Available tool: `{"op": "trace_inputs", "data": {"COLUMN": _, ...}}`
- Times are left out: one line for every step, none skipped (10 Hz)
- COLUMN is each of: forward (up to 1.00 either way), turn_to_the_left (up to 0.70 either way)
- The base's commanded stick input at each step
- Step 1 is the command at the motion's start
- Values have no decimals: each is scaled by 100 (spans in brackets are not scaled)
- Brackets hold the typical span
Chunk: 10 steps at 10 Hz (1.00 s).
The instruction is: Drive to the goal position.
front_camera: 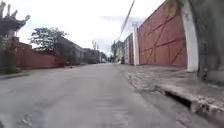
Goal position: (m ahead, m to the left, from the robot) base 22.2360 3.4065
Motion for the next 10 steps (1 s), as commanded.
{"op": "trace_inputs", "data": {"forward": 100, "turn_to_the_left": 6}}
{"op": "trace_inputs", "data": {"forward": 100, "turn_to_the_left": 6}}
{"op": "trace_inputs", "data": {"forward": 100, "turn_to_the_left": 6}}
{"op": "trace_inputs", "data": {"forward": 100, "turn_to_the_left": 6}}
{"op": "trace_inputs", "data": {"forward": 100, "turn_to_the_left": 6}}
{"op": "trace_inputs", "data": {"forward": 100, "turn_to_the_left": 6}}
{"op": "trace_inputs", "data": {"forward": 100, "turn_to_the_left": 6}}
{"op": "trace_inputs", "data": {"forward": 100, "turn_to_the_left": 6}}
{"op": "trace_inputs", "data": {"forward": 100, "turn_to_the_left": 6}}
{"op": "trace_inputs", "data": {"forward": 100, "turn_to_the_left": 6}}
